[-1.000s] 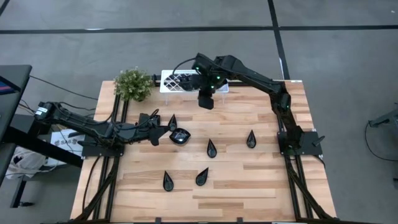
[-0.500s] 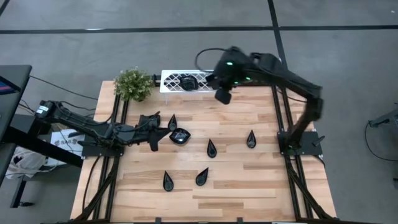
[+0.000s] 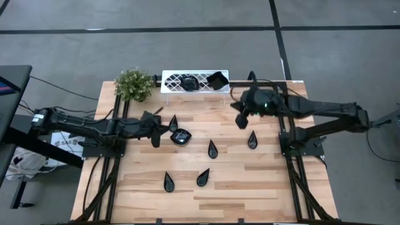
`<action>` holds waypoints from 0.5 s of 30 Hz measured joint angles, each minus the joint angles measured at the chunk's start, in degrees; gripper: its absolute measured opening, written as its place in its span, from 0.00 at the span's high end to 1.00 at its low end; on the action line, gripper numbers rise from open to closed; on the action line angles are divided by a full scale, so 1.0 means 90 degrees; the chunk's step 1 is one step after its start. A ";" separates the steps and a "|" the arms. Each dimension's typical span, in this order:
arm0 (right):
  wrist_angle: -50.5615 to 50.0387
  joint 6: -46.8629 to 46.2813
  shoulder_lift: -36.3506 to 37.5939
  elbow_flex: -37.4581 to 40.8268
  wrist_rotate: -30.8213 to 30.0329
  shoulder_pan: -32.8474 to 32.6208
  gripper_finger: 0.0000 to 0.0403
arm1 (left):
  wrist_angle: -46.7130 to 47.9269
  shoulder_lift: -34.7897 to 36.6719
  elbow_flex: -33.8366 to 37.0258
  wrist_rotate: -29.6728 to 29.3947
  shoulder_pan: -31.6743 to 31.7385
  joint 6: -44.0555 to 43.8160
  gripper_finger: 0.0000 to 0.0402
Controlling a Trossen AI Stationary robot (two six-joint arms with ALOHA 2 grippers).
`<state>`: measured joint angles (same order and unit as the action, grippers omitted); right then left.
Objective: Pick & Place Mini shaped plates
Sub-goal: Stack the right leaf shaped plate on the top of the leaf shaped plates on the shelf
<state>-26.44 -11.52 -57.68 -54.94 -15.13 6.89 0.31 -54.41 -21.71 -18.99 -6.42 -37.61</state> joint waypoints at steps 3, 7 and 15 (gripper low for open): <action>0.0270 -0.0018 -0.0044 0.0324 0.0004 -0.0272 1.00 | 0.0530 -0.0003 0.0005 0.0856 0.0217 -0.0011 0.87; 0.0351 -0.0061 -0.0409 0.0350 0.0003 -0.0490 1.00 | 0.0532 -0.0015 0.0002 0.1346 0.0187 0.0958 0.80; 0.0744 -0.0061 -0.1277 0.0347 0.0002 -0.0602 1.00 | -0.0041 -0.0608 -0.0006 0.1358 -0.0105 0.2625 0.63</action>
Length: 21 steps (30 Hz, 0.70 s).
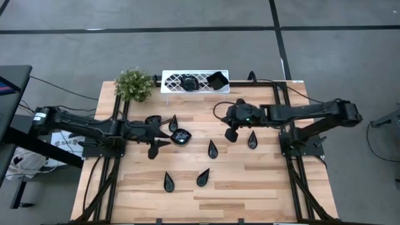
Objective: Pick & Place Mini shaped plates
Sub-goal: Stack the right leaf shaped plate on the top of the leaf shaped plates on the shelf
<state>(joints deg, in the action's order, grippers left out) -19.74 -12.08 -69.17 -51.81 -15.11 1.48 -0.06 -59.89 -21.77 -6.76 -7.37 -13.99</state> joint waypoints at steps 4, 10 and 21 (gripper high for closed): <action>0.0325 0.0003 -0.0367 -0.0005 0.0000 0.0005 1.00 | -0.0385 -0.0535 -0.0004 -0.0088 -0.0027 0.0365 0.56; 0.0799 0.0051 -0.0700 -0.0007 0.0002 0.0005 1.00 | -0.0859 -0.1356 -0.0002 -0.0238 0.0036 0.0955 0.52; 0.1477 0.0216 -0.0726 -0.0005 0.0050 0.0005 1.00 | -0.1453 -0.1772 -0.0002 -0.0104 0.0038 0.1186 0.55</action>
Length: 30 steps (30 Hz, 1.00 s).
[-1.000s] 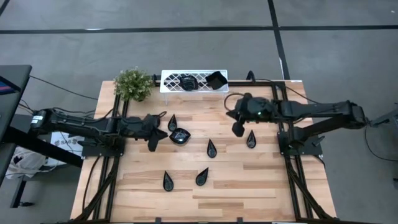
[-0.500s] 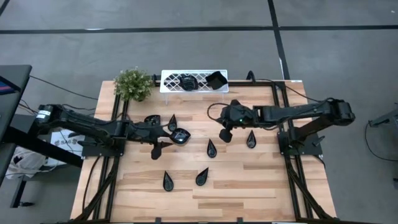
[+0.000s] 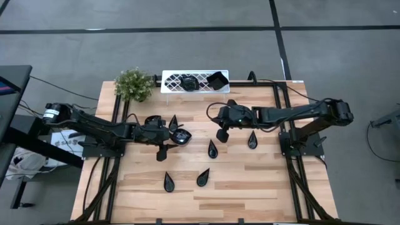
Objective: Pick & Place Mini shaped plates
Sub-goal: Stack the right leaf shaped plate on the top of the leaf shaped plates on the shelf
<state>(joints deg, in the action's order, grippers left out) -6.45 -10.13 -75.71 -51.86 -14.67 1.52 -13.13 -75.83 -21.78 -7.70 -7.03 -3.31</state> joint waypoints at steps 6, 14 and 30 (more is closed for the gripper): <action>0.0414 0.0012 0.0000 -0.0004 0.0440 0.0000 1.00 | -0.0012 0.0000 0.0000 0.0055 0.0000 -0.0019 0.55; 0.0487 -0.0049 0.0000 -0.0002 0.1944 -0.0002 1.00 | 0.0029 0.0000 0.0000 0.0123 -0.0097 -0.0224 0.55; 0.0464 0.1025 0.0127 -0.0005 0.1935 -0.0114 1.00 | 0.0028 0.0000 0.0000 -0.0045 -0.0066 0.0752 0.55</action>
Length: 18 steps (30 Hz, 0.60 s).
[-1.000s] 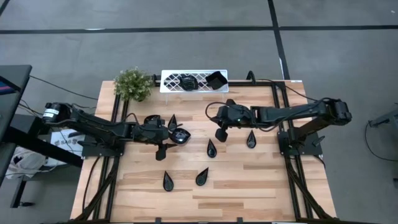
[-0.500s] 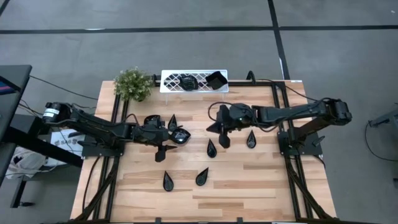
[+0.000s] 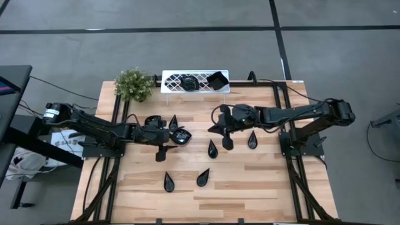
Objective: Pick & Place Mini shaped plates
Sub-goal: Stack the right leaf shaped plate on the top of the leaf shaped plates on the shelf
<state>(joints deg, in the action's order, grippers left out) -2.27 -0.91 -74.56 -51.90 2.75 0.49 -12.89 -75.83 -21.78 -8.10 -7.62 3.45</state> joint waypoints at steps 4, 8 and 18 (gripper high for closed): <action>-0.0330 0.0000 0.0000 0.0000 -0.0008 0.0000 1.00 | -0.0014 0.0000 0.0000 -0.0098 0.0000 0.0070 0.55; -0.0577 0.0000 0.0000 0.0000 -0.0332 0.0000 1.00 | -0.0005 -0.0270 0.0000 -0.0197 0.0000 0.0223 0.55; -0.0607 -0.0002 0.0000 0.0000 -0.0504 -0.0024 1.00 | -0.0082 -0.1537 0.0010 -0.0677 -0.0253 -0.0188 0.55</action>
<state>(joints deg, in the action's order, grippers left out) -7.73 -0.93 -74.56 -51.90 -1.78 0.28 -13.63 -89.67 -21.69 -14.19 -9.89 1.77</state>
